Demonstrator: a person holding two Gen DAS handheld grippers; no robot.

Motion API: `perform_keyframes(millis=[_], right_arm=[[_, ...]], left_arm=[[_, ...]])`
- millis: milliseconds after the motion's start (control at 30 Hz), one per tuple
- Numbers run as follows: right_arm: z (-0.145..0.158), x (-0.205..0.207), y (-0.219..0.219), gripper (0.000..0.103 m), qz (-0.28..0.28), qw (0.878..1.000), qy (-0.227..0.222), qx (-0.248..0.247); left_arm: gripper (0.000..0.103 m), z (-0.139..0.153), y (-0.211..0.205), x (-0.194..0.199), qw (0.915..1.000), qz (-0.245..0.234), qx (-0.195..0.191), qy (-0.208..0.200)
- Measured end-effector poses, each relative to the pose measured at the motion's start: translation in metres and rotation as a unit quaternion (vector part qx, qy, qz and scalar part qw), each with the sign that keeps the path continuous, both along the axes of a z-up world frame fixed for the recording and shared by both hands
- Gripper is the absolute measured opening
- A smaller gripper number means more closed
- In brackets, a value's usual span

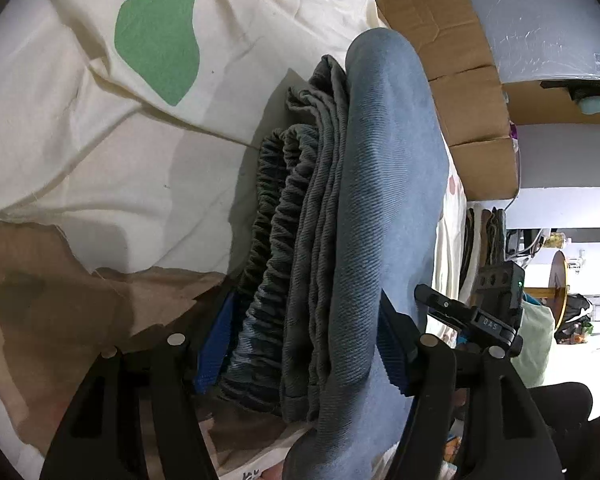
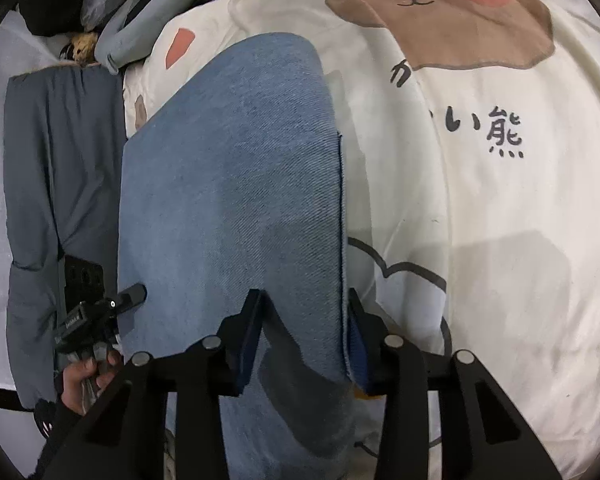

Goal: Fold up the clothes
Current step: 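Pinch the stack edge with the left gripper while the right gripper presses the pants flat, then grasp the folded denim stack with both grippers at its folded edge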

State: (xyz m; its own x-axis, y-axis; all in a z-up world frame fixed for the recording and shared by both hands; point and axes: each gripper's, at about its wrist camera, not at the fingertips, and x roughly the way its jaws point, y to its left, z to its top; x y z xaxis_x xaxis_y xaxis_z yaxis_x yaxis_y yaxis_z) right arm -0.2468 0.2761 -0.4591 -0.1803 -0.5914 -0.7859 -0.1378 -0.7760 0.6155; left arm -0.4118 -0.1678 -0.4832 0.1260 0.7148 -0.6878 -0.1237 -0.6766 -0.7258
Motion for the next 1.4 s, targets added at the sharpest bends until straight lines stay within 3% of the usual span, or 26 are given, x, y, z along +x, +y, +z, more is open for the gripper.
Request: perform_keyframes(millis=[133, 167, 433, 633, 900, 967, 1400], right_arm=[[-0.002, 0.001, 0.006, 0.037, 0.000, 1.000, -0.012, 0.001], [-0.001, 0.003, 0.007, 0.036, 0.001, 1.000, -0.011, 0.003], [0.024, 0.008, 0.001, 0.019, 0.009, 0.999, -0.006, 0.036], [0.049, 0.016, -0.003, 0.017, 0.021, 0.999, -0.001, 0.046], [0.065, -0.015, -0.031, 0.016, 0.022, 0.998, -0.004, 0.065], [0.063, -0.031, -0.051, 0.016, 0.022, 0.997, -0.007, 0.072], [0.062, -0.045, -0.039, 0.016, 0.035, 0.991, -0.039, 0.121]], left_arm=[[0.064, -0.001, 0.001, 0.000, 1.0000, -0.003, 0.006, 0.000], [0.060, -0.001, 0.001, 0.001, 1.0000, -0.003, 0.009, -0.001], [0.054, 0.008, 0.002, 0.004, 0.9998, -0.018, 0.007, 0.003], [0.052, 0.008, -0.003, 0.007, 0.9997, -0.017, 0.018, 0.002], [0.052, 0.008, 0.012, 0.020, 0.9990, -0.031, 0.033, 0.000], [0.052, 0.007, 0.018, 0.024, 0.9986, -0.034, 0.040, -0.003], [0.052, 0.006, 0.063, 0.048, 0.9953, -0.057, 0.074, -0.024]])
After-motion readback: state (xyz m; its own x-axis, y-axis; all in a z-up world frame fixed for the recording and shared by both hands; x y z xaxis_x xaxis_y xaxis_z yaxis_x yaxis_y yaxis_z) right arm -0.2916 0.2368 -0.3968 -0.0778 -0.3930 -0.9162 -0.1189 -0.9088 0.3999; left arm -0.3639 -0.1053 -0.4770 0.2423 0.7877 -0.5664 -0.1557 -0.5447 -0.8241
